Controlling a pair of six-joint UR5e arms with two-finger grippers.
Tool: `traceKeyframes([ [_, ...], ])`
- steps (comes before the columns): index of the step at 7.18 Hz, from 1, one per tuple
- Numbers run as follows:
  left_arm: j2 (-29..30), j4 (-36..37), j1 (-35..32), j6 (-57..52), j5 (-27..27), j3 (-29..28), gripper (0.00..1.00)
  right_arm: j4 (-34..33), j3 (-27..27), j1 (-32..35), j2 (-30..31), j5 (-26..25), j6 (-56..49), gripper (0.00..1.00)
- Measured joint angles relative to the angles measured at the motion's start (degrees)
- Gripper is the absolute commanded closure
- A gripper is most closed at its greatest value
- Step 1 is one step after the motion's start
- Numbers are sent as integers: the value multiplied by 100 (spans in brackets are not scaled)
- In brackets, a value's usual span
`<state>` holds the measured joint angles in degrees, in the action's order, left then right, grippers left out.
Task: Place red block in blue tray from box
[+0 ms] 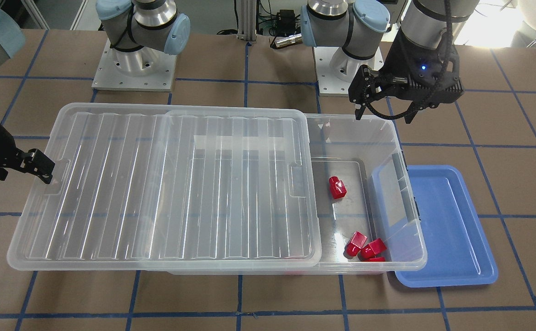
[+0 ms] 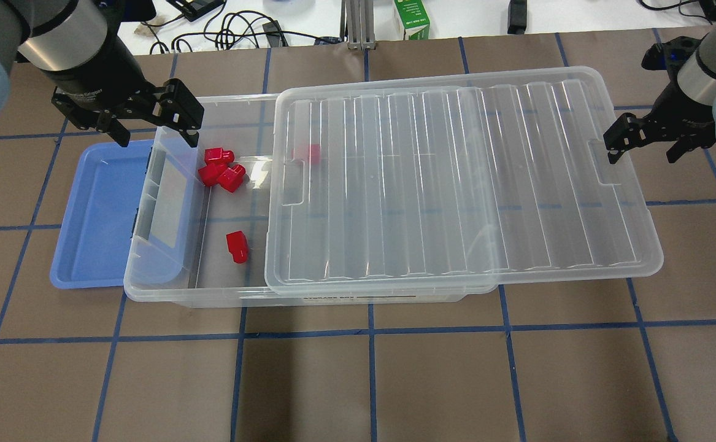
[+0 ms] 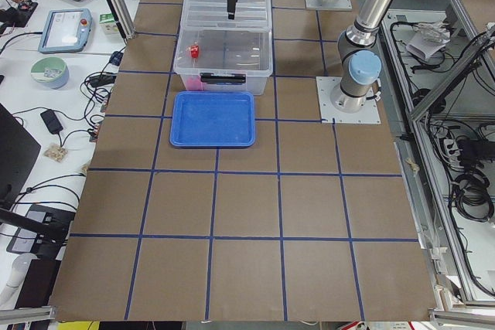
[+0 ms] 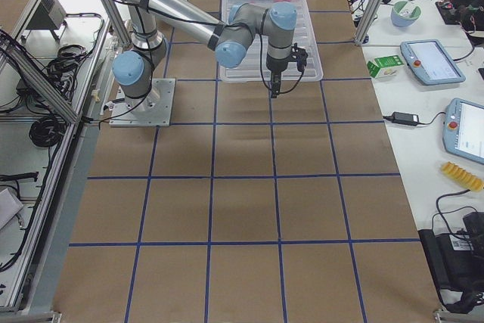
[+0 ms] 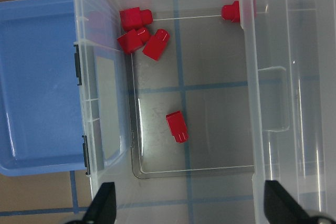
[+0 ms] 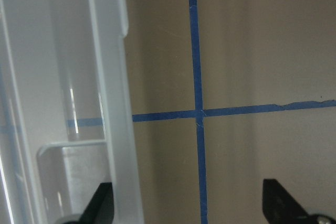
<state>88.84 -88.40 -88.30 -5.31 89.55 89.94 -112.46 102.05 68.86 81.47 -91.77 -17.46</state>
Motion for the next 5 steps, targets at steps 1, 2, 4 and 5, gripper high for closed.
traceKeyframes([
  [1,107,52,12,-2,0,120,0,20,-24,1,36,27,16,0],
  [2,262,375,38,1,1,404,0,155,-127,44,175,61,33,0],
  [4,549,1273,65,0,1,1102,0,945,-638,325,612,78,216,0],
  [5,656,1551,66,117,1,1377,0,1385,-949,545,802,75,379,0],
])
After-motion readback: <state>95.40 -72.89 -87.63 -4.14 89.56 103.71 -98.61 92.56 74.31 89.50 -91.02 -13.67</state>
